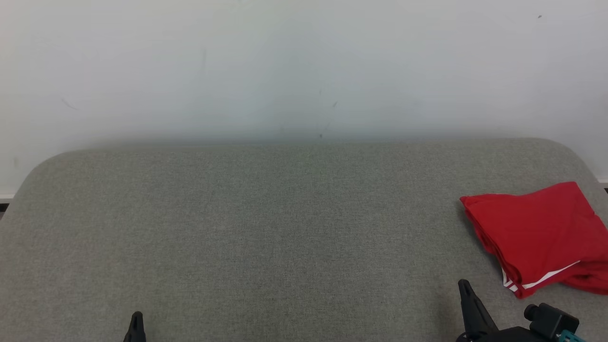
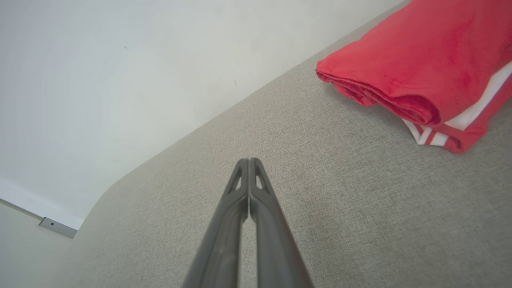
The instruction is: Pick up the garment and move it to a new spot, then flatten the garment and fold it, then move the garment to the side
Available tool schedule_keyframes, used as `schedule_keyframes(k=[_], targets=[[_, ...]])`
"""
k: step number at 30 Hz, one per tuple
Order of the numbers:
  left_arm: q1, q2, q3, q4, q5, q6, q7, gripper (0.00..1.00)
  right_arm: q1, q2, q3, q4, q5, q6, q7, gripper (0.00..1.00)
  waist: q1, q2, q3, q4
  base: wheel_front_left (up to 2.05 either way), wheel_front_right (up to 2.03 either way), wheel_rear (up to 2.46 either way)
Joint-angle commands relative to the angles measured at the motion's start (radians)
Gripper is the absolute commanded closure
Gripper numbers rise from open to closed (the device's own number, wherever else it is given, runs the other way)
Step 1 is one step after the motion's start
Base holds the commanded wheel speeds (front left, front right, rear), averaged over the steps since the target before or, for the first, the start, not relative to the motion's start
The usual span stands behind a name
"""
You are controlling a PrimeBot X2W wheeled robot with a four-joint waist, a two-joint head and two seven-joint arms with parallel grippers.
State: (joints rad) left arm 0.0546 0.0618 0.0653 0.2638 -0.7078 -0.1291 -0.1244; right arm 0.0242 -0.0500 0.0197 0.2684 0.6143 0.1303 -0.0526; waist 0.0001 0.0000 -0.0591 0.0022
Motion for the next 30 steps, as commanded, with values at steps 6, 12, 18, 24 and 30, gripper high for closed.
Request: schedule_keyframes(k=[6, 12, 18, 24, 30], targets=[[-0.046, -0.002, 0.011, -0.012, -0.099, -0.001, 0.030, 1.00, -0.028, -0.001, -0.012, -0.027, 0.107, 0.000, 0.010, 1.00, -0.0001, 0.0000, 0.004, 0.000, 0.00, 0.00, 0.00], [-0.061, -0.003, 0.018, -0.012, -0.174, -0.001, 0.056, 1.00, -0.034, -0.001, -0.020, -0.033, 0.192, 0.000, 0.018, 1.00, -0.0001, 0.0000, 0.008, 0.000, 0.00, 0.00, 0.00], [-0.074, -0.004, 0.024, -0.011, -0.244, -0.001, 0.081, 1.00, -0.039, -0.001, -0.028, -0.038, 0.271, 0.000, 0.026, 1.00, -0.0001, 0.0000, 0.012, 0.000, 0.00, 0.00, 0.00], [-0.084, -0.004, 0.030, -0.010, -0.311, -0.001, 0.103, 1.00, -0.041, -0.001, -0.035, -0.044, 0.345, 0.000, 0.033, 1.00, -0.0001, 0.0000, 0.015, -0.001, 0.00, 0.00, 0.00], [-0.097, -0.005, 0.035, -0.009, -0.373, -0.001, 0.125, 1.00, -0.046, -0.001, -0.042, -0.049, 0.415, 0.000, 0.040, 1.00, -0.0001, 0.0000, 0.019, -0.001, 0.00, 0.00, 0.00]])
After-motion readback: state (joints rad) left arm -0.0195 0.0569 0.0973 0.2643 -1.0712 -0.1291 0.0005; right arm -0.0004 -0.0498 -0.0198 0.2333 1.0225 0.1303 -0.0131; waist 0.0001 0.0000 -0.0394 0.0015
